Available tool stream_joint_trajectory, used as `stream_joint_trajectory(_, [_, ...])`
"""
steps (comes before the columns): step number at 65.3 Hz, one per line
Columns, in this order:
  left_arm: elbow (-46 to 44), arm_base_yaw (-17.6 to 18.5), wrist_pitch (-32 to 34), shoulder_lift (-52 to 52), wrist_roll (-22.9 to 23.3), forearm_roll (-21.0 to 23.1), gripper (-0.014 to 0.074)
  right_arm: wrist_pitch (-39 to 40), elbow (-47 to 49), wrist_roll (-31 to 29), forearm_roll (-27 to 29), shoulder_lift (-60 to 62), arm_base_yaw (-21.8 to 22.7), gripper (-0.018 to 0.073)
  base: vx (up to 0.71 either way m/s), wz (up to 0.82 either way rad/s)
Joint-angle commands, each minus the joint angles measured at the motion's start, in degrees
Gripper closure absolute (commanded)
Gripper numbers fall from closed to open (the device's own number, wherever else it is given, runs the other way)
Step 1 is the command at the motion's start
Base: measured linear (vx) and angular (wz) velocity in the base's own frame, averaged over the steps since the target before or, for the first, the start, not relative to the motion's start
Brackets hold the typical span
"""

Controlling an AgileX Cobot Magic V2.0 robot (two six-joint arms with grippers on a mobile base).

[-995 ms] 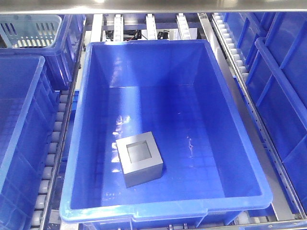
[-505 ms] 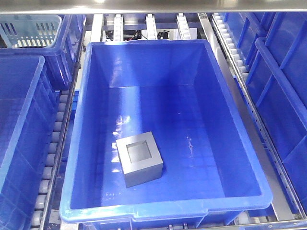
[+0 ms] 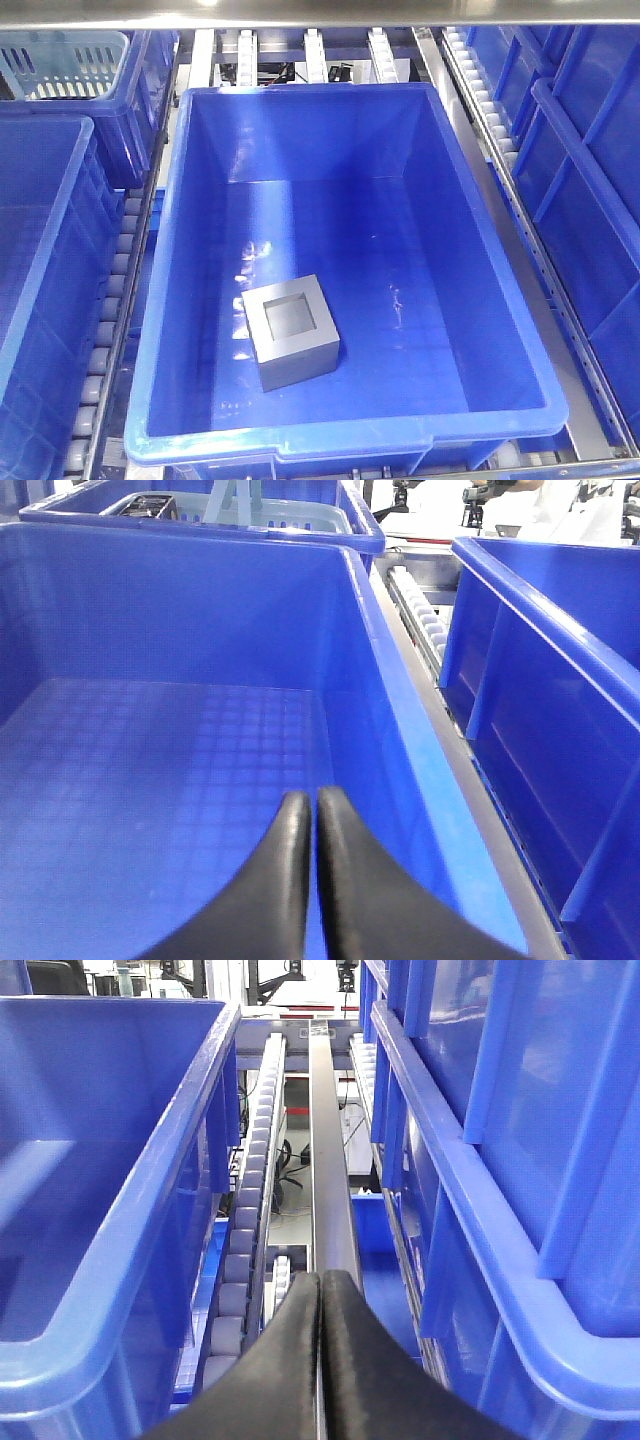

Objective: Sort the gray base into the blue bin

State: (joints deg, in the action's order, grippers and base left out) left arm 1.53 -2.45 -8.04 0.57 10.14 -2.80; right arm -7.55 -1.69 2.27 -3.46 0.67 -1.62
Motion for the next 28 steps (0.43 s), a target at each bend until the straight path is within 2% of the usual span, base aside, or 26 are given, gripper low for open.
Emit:
stream_joint_trajectory(1, [1.7,0.39,4.86,0.96,0.38,0.12,0.0602,4.25,-0.88,-0.37,-0.36,0.65,0.17,0.0568,0.0,0.0])
stream_joint_trajectory(28, [1.7,0.39,4.86,0.96,0.38,0.12,0.0602,4.25,-0.88,-0.37,-0.36,0.65,0.17,0.0568,0.0,0.0])
